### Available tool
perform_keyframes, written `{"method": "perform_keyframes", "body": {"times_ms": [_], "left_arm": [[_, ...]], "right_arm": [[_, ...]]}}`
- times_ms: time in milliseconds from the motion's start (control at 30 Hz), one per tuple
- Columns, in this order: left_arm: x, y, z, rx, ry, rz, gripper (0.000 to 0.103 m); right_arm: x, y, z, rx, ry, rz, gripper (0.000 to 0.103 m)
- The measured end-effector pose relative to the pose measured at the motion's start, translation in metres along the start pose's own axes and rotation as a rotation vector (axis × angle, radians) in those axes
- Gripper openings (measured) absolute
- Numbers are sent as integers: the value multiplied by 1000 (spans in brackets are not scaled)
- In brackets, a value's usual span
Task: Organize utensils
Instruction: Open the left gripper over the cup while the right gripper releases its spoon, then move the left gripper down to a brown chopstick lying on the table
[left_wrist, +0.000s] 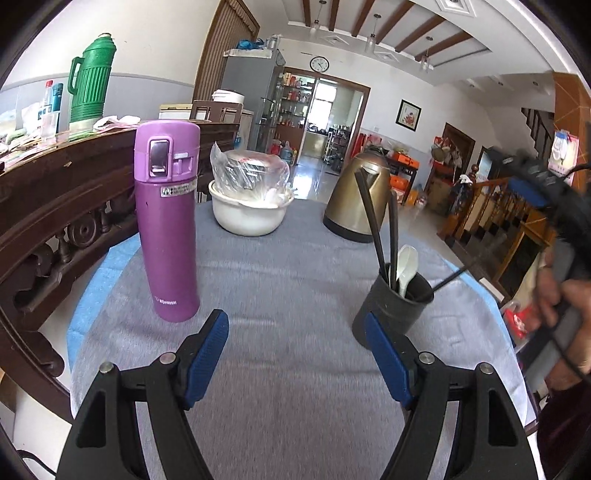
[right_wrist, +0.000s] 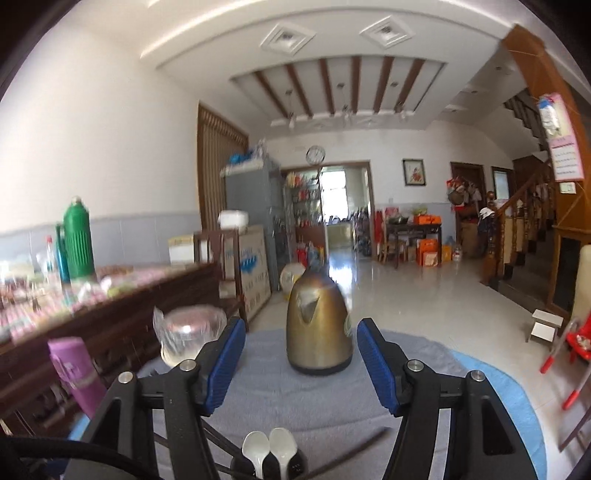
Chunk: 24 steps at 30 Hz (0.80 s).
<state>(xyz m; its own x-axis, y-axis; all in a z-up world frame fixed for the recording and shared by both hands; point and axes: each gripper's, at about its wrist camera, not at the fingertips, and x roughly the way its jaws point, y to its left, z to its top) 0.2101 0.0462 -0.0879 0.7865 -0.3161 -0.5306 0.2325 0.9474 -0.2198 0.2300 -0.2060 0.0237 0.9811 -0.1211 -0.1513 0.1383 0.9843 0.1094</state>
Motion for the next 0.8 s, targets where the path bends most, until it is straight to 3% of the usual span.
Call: {"method": "perform_keyframes", "body": {"times_ms": [233,433,667,800], "left_arm": [[9,-20,-17,23,133,-42,77],[14,-41,-46,76,247,-61,77],[16,-58,-70,118,303,-35,77],[16,-66,-68,142,311,-11,77]], "right_arm": [[-57,-53,-13,125,6,-35,64],[-74,-100,-79,187,185,-55,49],[-78,-136,-152,233,266,-66,49],[-68,-147,-173,340,302,0,49]]}}
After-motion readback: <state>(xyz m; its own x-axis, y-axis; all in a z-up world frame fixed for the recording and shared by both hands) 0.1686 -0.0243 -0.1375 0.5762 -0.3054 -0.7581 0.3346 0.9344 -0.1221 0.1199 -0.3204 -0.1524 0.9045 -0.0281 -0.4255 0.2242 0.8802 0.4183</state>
